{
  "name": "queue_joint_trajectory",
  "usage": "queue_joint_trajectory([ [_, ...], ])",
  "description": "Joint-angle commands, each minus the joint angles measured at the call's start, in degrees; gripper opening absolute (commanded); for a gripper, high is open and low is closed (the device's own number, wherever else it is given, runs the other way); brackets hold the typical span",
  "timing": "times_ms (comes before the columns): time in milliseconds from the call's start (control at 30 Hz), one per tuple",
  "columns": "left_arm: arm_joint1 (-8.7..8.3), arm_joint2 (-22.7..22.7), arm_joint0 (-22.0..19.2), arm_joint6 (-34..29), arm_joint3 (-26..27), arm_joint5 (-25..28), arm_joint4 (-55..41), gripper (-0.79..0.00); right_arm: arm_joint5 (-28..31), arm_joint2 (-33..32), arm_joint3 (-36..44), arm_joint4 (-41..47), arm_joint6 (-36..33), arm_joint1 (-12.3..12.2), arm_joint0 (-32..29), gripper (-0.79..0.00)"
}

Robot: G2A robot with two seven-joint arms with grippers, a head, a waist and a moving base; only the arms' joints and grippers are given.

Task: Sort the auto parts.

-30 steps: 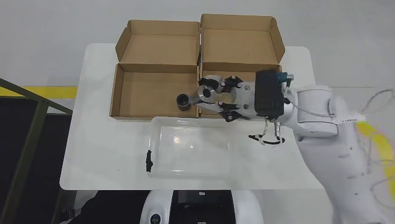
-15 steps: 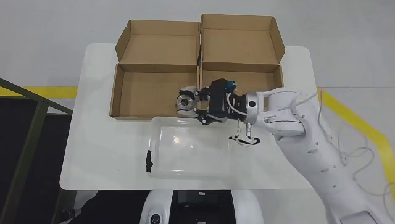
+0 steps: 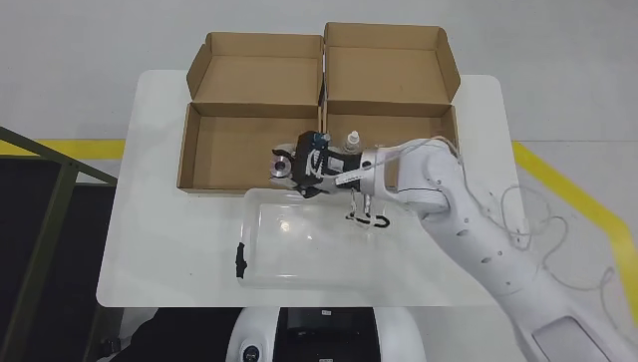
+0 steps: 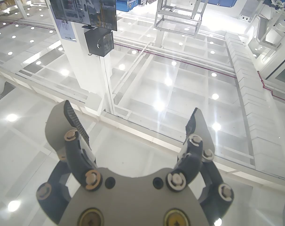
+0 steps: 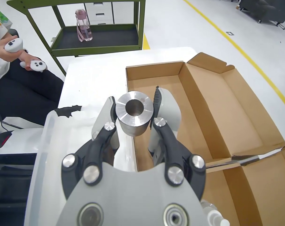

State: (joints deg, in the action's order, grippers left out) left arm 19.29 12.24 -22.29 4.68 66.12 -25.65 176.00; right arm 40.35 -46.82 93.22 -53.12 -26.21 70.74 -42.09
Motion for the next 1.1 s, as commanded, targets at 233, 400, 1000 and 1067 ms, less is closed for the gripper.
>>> queue_joint_trajectory([
  [233, 0.00, 0.00, 0.00, 0.00, 0.00, 0.00, 0.00, 0.000, -3.54, 6.07, -7.78, -3.21, 1.16, 2.63, 4.23, -0.785],
  [400, 0.00, 0.00, 0.00, 0.00, 0.00, 0.00, 0.00, 0.000, -5.54, 9.26, -11.22, -5.14, 1.54, 4.46, 7.17, -0.785],
  [1000, 0.00, 0.00, 0.00, 0.00, 0.00, 0.00, 0.00, 0.000, -11.57, 17.82, -23.87, -6.25, 0.15, 11.72, 14.21, -0.785],
  [1067, 0.00, 0.00, 0.00, 0.00, 0.00, 0.00, 0.00, 0.000, -12.02, 18.30, -25.12, -6.17, 0.16, 12.51, 14.92, -0.785],
])
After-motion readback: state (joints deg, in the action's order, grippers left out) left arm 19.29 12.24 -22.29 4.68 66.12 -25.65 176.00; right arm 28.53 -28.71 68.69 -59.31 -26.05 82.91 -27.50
